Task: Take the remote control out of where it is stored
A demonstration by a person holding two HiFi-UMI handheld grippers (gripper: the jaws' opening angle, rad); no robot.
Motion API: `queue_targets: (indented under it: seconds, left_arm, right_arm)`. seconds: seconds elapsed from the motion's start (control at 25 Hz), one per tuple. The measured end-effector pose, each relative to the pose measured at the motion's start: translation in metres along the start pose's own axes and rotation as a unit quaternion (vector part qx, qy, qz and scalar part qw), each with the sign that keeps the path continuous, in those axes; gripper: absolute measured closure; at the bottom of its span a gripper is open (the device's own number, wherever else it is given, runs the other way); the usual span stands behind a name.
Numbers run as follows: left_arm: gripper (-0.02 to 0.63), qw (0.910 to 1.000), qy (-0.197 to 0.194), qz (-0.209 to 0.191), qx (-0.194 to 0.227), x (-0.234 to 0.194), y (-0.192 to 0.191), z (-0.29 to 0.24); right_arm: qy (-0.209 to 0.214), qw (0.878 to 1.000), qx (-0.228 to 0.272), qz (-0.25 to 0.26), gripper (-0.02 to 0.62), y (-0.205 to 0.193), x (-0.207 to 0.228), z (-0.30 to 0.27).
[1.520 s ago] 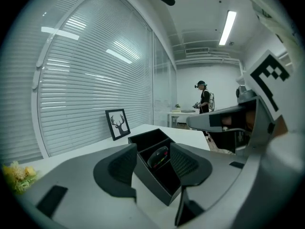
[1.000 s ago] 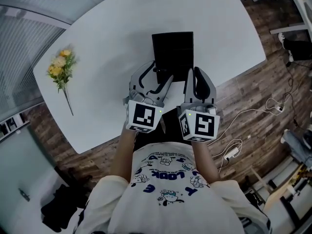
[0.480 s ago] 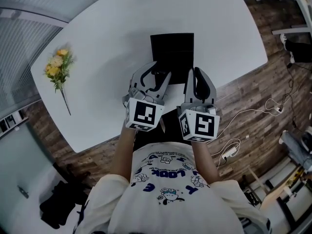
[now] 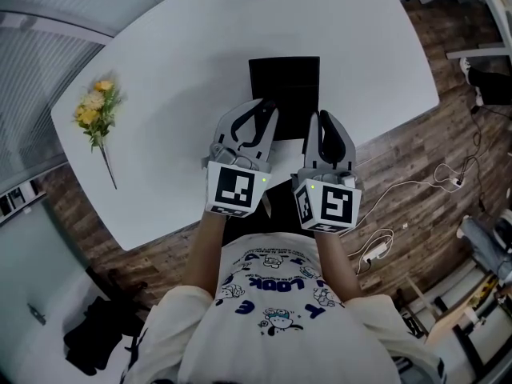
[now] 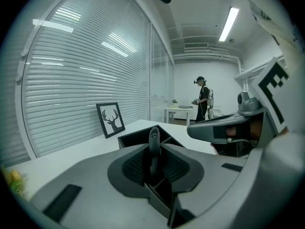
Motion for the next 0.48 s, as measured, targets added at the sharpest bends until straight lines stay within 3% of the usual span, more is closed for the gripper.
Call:
queue_targets:
  seconds: [0.48]
  left_arm:
    - [0.535, 0.9983, -0.001, -0.017, 0.055, 0.004, 0.038, 0.035]
  right_arm:
    - [-0.005, 1.000, 0.026, 0.003, 0.543, 0.016, -0.013, 0.018]
Point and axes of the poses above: the fingertips, and each gripper's own axes: z backward along the fingers, x to its right, y out of its top, the point moved 3 cm from there along z, backward along the fingers, and after that the axes turned 12 degrees about -x, right-handed, at the moved point
